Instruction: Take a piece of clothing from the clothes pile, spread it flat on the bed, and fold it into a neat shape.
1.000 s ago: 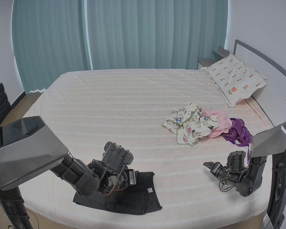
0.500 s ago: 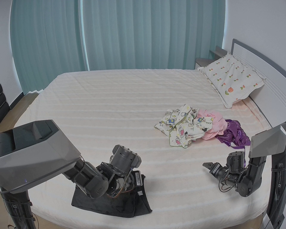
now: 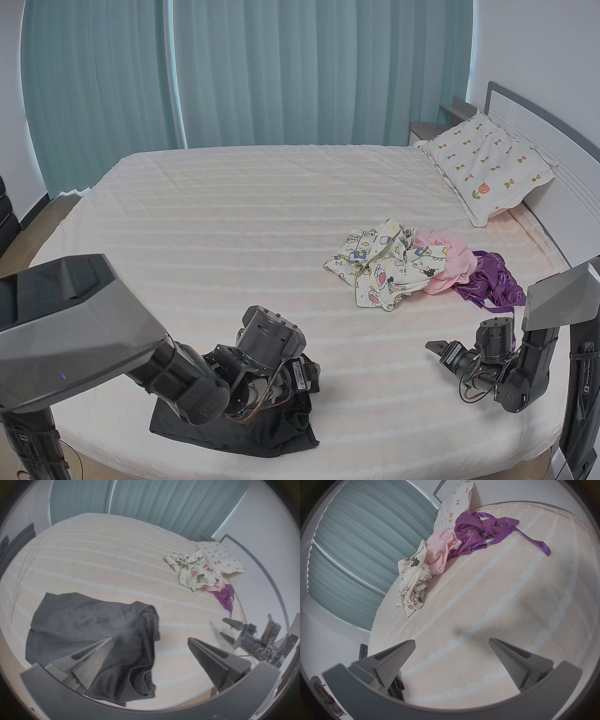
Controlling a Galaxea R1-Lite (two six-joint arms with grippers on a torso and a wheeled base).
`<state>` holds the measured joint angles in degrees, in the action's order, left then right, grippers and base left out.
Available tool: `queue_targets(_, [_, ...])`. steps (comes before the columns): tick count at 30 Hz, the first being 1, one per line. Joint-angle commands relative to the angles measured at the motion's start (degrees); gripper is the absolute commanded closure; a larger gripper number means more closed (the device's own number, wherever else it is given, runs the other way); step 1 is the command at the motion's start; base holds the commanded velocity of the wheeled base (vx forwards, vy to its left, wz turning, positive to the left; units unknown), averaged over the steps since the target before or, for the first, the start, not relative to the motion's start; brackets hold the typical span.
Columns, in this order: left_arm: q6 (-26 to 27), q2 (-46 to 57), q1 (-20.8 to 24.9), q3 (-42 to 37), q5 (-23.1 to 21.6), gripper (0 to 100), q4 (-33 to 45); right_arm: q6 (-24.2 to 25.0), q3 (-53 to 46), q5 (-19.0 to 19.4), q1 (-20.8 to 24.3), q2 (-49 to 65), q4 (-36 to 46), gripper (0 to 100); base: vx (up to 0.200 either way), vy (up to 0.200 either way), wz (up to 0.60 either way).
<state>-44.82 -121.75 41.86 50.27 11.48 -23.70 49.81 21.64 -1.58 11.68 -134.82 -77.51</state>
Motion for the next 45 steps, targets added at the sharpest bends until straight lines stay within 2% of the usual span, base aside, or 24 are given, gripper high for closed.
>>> queue_targets(1, [-2.81, 7.49, 0.76, -4.57, -1.64, 0, -0.74, 0.02, -0.11, 0.00, 0.01, 0.08, -0.01, 0, 0.000, 0.000, 0.00])
queue_targets(6, [-5.89, 11.62, 0.68, -12.31, -4.19, 0, -1.79, 0.11, -0.11, 0.00, 0.98, 0.17, -0.01, 0, -0.120, 0.000, 0.00])
queue_targets(10, [-9.32, 13.99, 0.41, -17.49, -4.45, 0, -5.31, 0.64, -0.11, -0.09, 1.77, 0.52, -0.01, 0, -0.150, 0.000, 0.00])
queue_targets(14, [-10.28, 15.31, -0.47, -21.62, -4.72, 0, -7.59, 1.08, -0.11, -0.17, 3.00, 0.69, -0.01, 0, 0.000, 0.000, 0.00])
queue_targets(17, [-10.81, 15.49, -1.52, -23.73, -5.16, 0, -9.44, 1.17, -0.11, -0.26, 3.88, 0.69, -0.01, 0, 0.000, 0.000, 0.00])
queue_targets(22, [-15.03, 15.58, -2.22, -25.05, -5.42, 0, -10.75, 1.17, -0.11, -0.61, 5.28, 0.61, -0.01, 0, 0.000, 0.000, 0.00])
queue_targets(29, [-15.29, 15.75, -3.72, -28.65, -7.88, 0, -15.85, 1.25, -0.11, -0.52, 5.46, 0.69, -0.01, 0, 0.000, 0.057, 0.00])
queue_targets(30, [-15.20, 15.66, -5.56, -30.06, -9.90, 0, -18.14, 1.25, -0.02, -0.26, 5.72, 0.69, -0.01, 0, 0.000, 0.200, 0.00])
queue_targets(33, [-15.12, 15.31, -8.82, -31.47, -12.36, 0, -20.51, 1.25, -0.02, -0.17, 7.04, 0.52, -0.19, 0, 0.000, 0.200, 0.00])
queue_targets(37, [-14.68, 13.55, -12.42, -32.08, -15.00, 0, -20.86, 1.34, -1.51, -0.17, 9.42, 0.17, -2.91, 0, 0.000, 0.200, 0.00])
queue_targets(41, [-14.59, 11.01, -14.62, -33.05, -15.53, 0, -22.53, 2.22, -3.36, -0.09, 11.35, -0.10, -6.60, 0, 0.000, 0.200, 0.00])
queue_targets(45, [-14.41, 8.54, -14.79, -34.72, -15.44, 0, -26.75, 2.22, -4.41, 0.00, 12.84, -0.36, -7.75, 0, 0.000, 0.200, 0.00])
